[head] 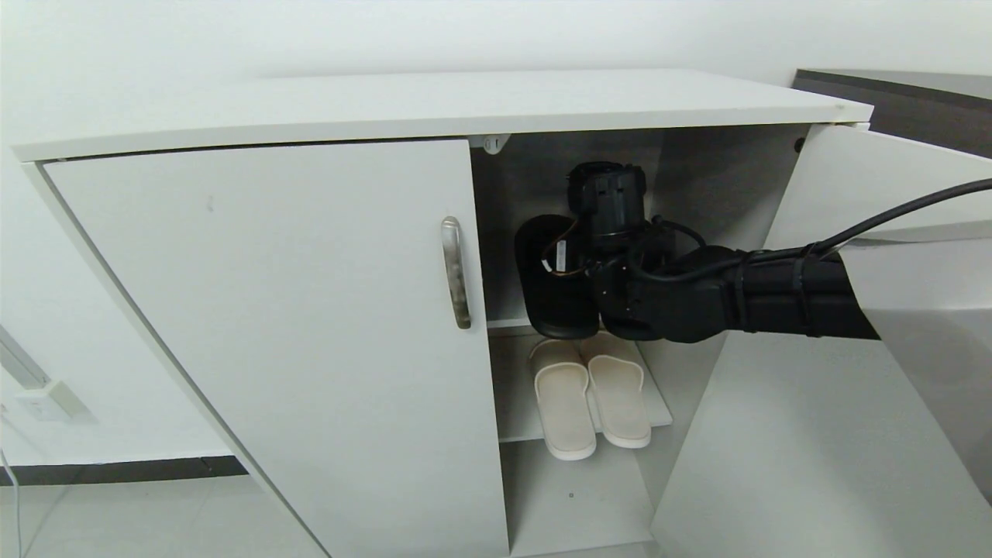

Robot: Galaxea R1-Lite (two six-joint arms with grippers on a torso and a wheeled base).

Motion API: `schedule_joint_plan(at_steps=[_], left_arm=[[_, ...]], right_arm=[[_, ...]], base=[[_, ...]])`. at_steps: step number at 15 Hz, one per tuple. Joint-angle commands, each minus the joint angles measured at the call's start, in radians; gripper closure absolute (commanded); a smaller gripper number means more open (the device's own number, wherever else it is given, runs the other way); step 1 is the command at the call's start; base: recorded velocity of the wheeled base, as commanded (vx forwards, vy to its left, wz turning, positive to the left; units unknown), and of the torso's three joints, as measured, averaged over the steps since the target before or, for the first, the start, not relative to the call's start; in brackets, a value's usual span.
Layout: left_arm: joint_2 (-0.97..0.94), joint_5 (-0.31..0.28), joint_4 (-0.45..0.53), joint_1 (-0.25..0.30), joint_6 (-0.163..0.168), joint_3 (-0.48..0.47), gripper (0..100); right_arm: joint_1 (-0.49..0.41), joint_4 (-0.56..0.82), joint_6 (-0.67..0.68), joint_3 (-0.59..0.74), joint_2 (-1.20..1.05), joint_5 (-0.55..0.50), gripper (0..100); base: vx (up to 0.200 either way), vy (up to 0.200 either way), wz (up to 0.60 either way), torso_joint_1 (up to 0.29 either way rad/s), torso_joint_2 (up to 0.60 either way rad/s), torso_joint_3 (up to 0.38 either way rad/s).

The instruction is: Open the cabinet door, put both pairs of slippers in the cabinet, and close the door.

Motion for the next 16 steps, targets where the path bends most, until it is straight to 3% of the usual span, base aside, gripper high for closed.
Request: schedule_joint_plan(at_steps=[1, 11, 12, 16], left_arm=[[0.000, 0.000, 0.000, 0.000, 0.000, 0.000, 100], [0.000, 0.002, 0.000, 0.000, 0.000, 0.000, 100], [0.000, 0.002, 0.000, 0.000, 0.000, 0.000, 100], [0.000, 0.002, 0.000, 0.000, 0.000, 0.000, 100]], right_arm=[[-0.005, -0.001, 0.000, -0.001, 0.011, -0.001, 100], [-0.011, 0.038, 0.003, -0.008, 0.014, -0.001, 100], [-0.010, 0.038, 0.003, -0.007, 0.014, -0.001, 0], [-0.002, 0.039, 0.006, 0.016, 0.006, -0.001, 0]], base=[[0.000, 0.000, 0.00, 0.000, 0.00, 0.000], [0.000, 0.000, 0.00, 0.000, 0.00, 0.000], [0.000, 0.000, 0.00, 0.000, 0.00, 0.000], [0.000, 0.000, 0.00, 0.000, 0.00, 0.000]])
